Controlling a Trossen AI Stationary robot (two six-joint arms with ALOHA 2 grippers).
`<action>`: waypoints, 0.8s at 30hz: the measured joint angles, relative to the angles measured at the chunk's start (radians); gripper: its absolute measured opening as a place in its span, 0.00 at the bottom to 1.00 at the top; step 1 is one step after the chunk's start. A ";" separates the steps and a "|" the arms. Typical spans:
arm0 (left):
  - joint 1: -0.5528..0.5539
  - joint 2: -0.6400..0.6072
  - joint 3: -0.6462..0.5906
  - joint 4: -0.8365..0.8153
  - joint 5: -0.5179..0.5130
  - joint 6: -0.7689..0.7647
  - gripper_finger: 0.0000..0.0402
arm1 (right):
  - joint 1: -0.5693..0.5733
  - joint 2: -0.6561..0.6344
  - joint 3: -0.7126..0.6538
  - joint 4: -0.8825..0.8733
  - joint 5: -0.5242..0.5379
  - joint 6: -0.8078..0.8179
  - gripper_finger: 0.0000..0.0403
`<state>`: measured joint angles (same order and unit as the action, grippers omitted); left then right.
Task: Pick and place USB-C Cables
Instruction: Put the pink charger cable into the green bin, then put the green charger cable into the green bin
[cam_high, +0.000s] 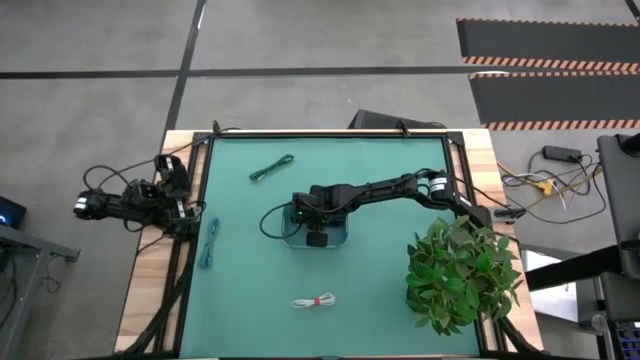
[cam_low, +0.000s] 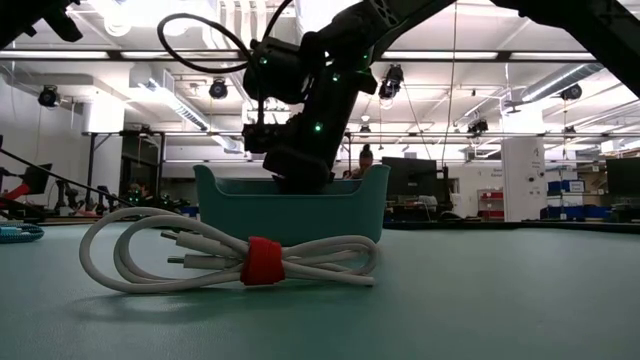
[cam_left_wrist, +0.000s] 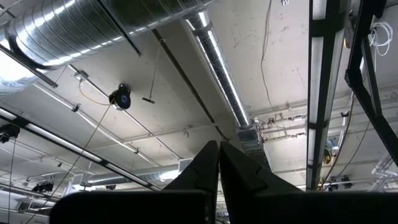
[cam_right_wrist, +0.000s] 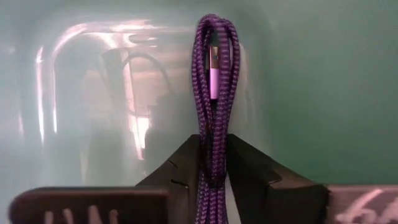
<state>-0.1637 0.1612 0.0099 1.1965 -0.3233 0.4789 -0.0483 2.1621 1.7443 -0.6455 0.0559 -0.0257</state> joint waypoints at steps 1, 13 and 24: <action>0.000 0.000 0.000 0.000 0.000 0.000 0.00 | 0.000 0.000 0.000 0.000 0.000 0.000 0.19; 0.000 0.000 0.000 0.000 0.000 0.000 0.00 | 0.001 -0.023 0.000 -0.005 -0.004 0.014 0.32; 0.000 0.000 0.000 0.000 0.000 0.000 0.00 | 0.024 -0.124 0.000 -0.034 -0.003 0.031 0.29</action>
<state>-0.1637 0.1612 0.0100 1.1965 -0.3233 0.4789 -0.0241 2.0384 1.7443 -0.6799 0.0526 0.0048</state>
